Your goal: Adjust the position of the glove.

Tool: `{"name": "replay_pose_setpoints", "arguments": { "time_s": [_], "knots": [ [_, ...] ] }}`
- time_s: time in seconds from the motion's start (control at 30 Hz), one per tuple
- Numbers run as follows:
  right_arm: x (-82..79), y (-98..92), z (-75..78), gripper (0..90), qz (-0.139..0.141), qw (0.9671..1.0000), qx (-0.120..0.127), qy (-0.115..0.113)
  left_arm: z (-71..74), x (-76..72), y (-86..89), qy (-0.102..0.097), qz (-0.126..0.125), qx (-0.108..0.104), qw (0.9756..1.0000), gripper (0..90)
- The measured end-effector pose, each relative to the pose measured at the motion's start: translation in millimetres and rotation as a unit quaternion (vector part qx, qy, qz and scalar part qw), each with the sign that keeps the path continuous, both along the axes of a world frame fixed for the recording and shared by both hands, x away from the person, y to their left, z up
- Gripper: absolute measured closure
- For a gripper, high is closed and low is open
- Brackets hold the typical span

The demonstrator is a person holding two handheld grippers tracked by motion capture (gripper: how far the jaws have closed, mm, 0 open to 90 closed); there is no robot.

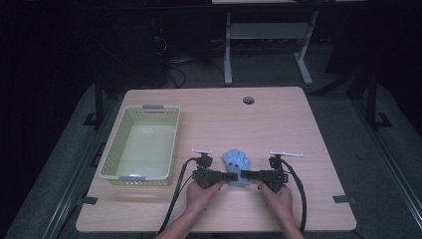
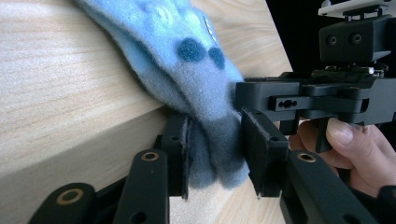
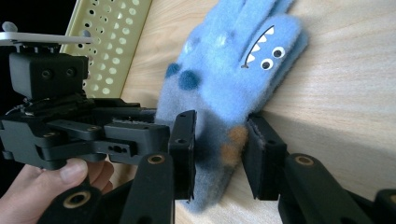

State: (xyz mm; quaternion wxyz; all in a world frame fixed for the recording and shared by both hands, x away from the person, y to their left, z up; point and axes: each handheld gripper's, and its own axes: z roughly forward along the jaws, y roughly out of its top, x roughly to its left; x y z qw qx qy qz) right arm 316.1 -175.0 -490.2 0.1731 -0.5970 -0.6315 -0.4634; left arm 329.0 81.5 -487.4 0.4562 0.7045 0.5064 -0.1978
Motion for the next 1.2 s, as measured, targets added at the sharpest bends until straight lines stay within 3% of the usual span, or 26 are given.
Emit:
{"name": "replay_pose_setpoints", "arguments": {
  "time_s": [0.13,0.17,0.5,0.67,1.2],
  "knots": [
    [0.5,0.8,-1.8,67.0,-0.002,0.9999,0.010,0.004,-1.8,2.1,1.6,0.006,-0.002,-0.008,0.9999,66.9],
    [0.4,2.4,-2.5,67.9,-0.002,0.9999,0.012,0.000,-3.5,3.3,2.8,0.015,-0.001,-0.017,0.9997,67.8],
    [-1.2,4.6,3.1,74.8,0.006,0.9996,0.006,-0.027,-2.7,4.3,7.1,0.013,-0.002,-0.034,0.9993,69.1],
    [-1.5,5.5,8.0,75.5,0.006,0.9991,0.014,-0.039,1.0,5.7,11.0,0.017,-0.010,-0.045,0.9988,69.1],
    [-2.5,7.0,37.4,76.2,0.005,0.9969,0.022,-0.076,34.8,7.0,12.9,-0.022,-0.019,-0.045,0.9986,69.0]
  ]
}}
